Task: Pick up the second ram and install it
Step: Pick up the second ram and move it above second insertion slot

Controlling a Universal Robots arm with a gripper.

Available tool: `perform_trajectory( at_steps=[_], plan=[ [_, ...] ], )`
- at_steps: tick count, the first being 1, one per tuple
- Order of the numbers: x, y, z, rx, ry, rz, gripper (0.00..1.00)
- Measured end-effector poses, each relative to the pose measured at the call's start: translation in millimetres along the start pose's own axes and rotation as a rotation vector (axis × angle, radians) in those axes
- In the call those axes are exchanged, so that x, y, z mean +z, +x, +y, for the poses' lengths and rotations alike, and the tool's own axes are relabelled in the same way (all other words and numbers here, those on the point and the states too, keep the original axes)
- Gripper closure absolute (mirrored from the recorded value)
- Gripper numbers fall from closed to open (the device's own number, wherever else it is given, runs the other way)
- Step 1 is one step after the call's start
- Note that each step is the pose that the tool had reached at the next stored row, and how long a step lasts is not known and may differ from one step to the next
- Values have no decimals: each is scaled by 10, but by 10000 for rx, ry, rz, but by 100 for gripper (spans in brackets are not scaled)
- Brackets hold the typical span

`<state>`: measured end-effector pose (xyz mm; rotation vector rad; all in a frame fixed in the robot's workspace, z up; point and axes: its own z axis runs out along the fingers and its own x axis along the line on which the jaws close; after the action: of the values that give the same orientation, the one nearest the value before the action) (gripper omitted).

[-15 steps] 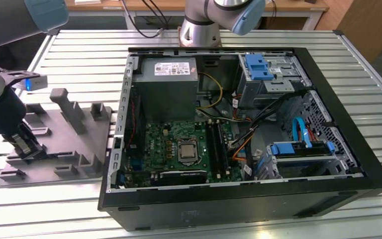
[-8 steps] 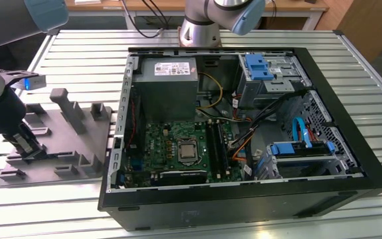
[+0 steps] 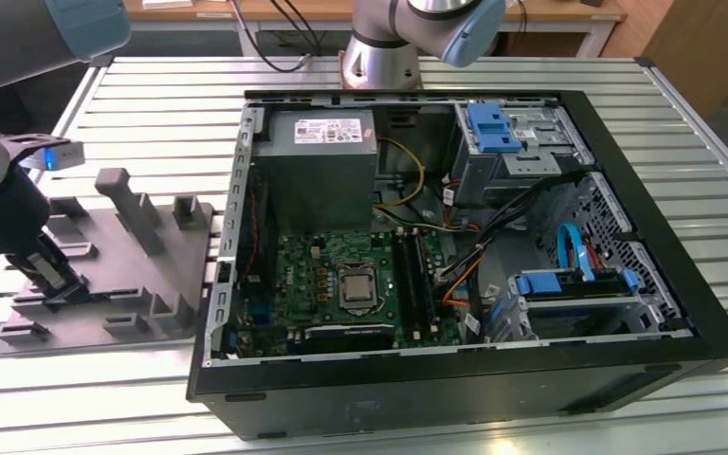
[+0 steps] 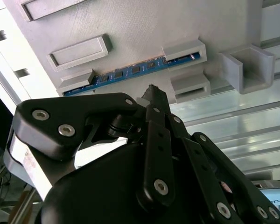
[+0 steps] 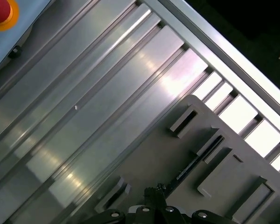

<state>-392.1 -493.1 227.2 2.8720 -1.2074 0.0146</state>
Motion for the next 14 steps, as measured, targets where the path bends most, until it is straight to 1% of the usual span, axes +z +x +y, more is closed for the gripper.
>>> perform_trajectory(
  at_steps=[14],
  plan=[
    [0, 0, 0, -843, 16, 18, 90]
  ],
)
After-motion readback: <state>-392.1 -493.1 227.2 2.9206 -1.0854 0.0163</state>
